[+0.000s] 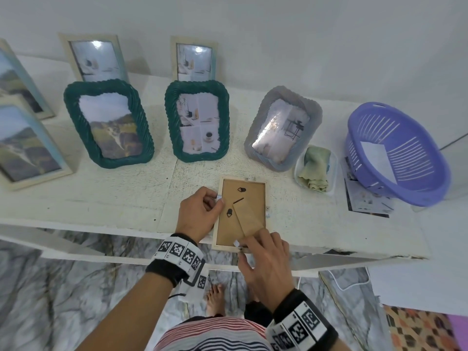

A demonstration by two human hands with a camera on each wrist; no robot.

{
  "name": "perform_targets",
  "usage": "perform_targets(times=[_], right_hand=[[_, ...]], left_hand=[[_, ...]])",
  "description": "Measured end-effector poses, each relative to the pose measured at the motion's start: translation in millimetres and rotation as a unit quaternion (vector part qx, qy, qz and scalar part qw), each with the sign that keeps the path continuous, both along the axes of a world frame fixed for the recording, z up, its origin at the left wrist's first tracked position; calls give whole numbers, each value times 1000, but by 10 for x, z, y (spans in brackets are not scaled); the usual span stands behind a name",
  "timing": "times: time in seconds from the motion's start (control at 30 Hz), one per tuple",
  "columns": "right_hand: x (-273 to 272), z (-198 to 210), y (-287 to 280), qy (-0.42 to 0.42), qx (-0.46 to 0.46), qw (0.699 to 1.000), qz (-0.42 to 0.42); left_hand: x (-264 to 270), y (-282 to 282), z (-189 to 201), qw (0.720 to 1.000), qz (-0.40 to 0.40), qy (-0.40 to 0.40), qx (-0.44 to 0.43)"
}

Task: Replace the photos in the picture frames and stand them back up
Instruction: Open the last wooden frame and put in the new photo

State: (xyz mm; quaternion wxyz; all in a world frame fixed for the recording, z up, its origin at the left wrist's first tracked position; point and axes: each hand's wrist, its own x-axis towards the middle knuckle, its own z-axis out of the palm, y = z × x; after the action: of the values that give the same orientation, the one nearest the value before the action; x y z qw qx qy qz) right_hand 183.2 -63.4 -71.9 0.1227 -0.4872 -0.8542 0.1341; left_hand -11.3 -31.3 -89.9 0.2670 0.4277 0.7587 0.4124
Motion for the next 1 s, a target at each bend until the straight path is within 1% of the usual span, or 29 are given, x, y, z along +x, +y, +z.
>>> perform_targets(times=[0.23,0.37,0.43,0.5,0.57,0.7,0.83,1.0], right_hand=[[-1,10,14,28,-30,999,5],[7,36,34,24,-35,999,14],[2,67,47,7,-26,999,23],[0,111,66,-18,-18,998,54],[4,159,121,-45,-19,993,107],[20,225,316,-56,-61,979,186],[-15,261,493,-60,-104,964,238],[-33,338,637,-89,-113,950,278]], left_hand=[[3,8,7,1000,2,19,-3],[6,6,8,1000,4,24,-5],[3,7,5,1000,3,22,-4],[2,9,-1,1000,1,19,-2],[1,3,-5,1000,0,18,-1],[4,-4,-8,1000,-5,13,3],[-1,-9,-10,1000,-8,14,6],[2,-19,-6,1000,-7,18,13]])
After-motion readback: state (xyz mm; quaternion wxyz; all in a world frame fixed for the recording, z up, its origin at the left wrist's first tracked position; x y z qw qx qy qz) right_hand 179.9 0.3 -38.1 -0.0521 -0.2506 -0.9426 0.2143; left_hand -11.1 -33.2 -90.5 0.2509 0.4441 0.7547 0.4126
